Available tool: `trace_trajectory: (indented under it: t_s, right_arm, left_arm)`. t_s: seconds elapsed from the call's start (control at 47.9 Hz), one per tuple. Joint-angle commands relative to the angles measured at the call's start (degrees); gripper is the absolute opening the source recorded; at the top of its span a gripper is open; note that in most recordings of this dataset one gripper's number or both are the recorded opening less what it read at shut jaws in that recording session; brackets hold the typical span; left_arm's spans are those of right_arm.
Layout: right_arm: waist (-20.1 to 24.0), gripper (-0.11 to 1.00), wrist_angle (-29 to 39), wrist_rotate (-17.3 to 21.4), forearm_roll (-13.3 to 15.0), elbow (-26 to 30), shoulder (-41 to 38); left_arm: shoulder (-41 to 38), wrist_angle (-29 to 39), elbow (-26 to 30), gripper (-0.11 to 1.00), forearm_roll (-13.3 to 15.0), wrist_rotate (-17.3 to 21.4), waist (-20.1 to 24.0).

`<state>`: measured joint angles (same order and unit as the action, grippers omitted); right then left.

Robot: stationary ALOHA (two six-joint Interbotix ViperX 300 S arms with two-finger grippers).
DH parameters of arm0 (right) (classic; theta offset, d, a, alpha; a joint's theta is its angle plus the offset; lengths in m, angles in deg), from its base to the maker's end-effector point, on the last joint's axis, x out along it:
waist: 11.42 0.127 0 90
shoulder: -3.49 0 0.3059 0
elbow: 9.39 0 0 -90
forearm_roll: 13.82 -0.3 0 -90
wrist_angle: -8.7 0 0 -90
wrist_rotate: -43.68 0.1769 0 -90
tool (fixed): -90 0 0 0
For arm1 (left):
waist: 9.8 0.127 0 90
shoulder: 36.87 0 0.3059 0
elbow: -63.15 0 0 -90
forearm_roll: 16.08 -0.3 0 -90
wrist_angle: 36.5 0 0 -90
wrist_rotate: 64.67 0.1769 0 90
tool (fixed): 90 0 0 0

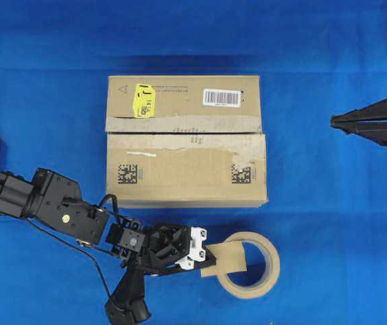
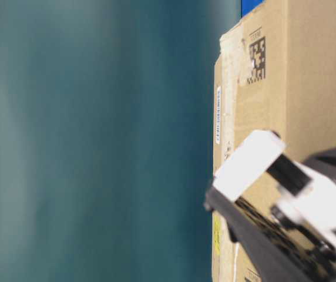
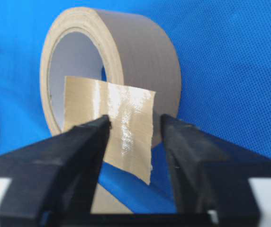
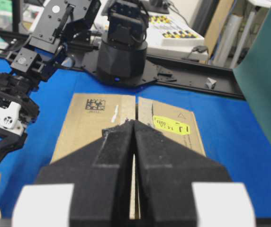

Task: Apply tape along the seams of the closed cardboard box to seal it securely.
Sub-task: 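Grasp the tape strip with the left gripper and peel it off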

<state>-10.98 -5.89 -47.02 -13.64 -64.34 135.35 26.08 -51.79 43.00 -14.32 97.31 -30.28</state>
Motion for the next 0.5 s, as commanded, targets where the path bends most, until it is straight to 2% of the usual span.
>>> trace_trajectory:
  t_s: [0.0, 0.271, 0.48]
  right_arm:
    - [0.18, 0.00, -0.26, -0.09, 0.18, 1.32, -0.35]
    - [0.18, 0.00, -0.35, -0.18, 0.18, 1.32, -0.35]
    - [0.18, 0.00, -0.53, -0.18, 0.18, 1.32, -0.44]
  left_arm:
    - [1.85, -0.18, 0.53, 0.36, 0.18, -0.18, -0.53]
    - [4.48, 0.26, -1.32, 0.03, 0.35, -0.26, -0.62]
    - [5.10, 1.14, -0.70, 0.02, 0.35, -0.26, -0.70]
